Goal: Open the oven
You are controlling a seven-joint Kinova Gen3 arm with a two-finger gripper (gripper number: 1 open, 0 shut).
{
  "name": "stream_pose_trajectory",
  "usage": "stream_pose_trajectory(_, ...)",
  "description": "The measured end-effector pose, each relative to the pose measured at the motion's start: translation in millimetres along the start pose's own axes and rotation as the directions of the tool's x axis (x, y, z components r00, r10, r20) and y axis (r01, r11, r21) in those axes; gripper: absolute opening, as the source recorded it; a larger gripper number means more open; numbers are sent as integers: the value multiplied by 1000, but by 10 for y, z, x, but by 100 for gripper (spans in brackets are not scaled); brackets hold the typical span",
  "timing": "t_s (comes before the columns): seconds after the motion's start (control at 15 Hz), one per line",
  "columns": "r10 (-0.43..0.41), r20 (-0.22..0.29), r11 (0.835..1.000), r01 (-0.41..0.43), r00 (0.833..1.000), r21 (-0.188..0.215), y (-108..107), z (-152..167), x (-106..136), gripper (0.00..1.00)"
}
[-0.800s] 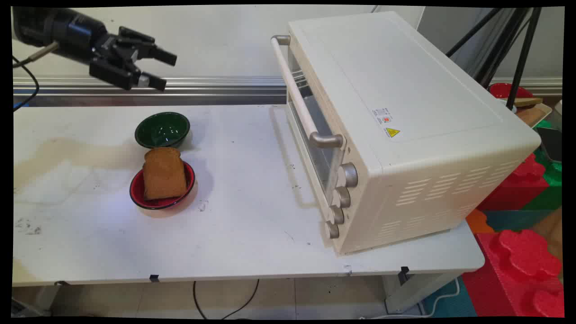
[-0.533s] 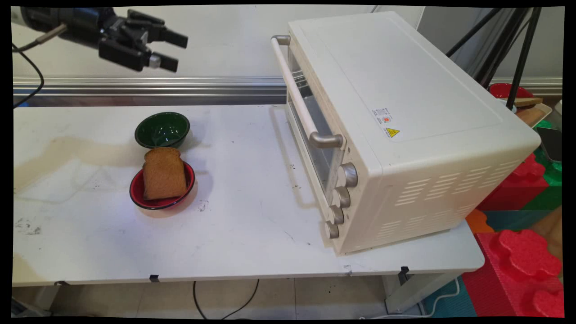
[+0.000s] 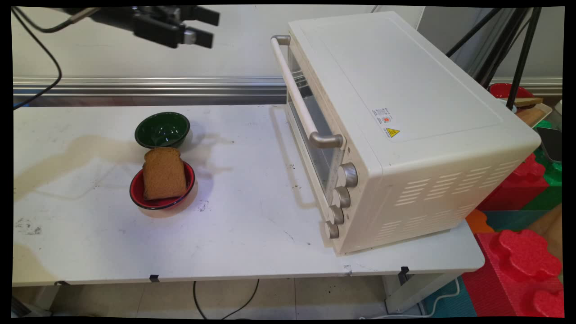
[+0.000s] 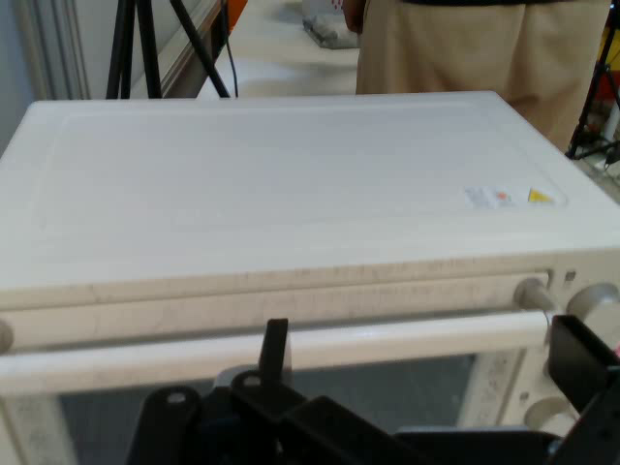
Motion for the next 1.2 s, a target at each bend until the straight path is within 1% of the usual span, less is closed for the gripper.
stream_pose_trajectory(0.2, 5, -11, 1000, -5, 1000, -5, -7, 230, 66, 100)
stream_pose_trajectory(0.33, 12, -10, 1000, -12, 1000, -4, -26, 439, 99, 100)
stream_pose_trajectory(0.67, 29, 30, 999, -29, 999, 14, -116, 873, 79, 100)
stream_pose_trajectory(0.93, 42, 68, 999, -44, 997, 27, -183, 1032, 27, 100)
stream_pose_trajectory(1.0, 46, 77, 998, -48, 996, 29, -197, 1056, 15, 0)
stream_pose_trajectory(1.2, 55, 95, 998, -59, 994, 30, -224, 1124, -11, 0)
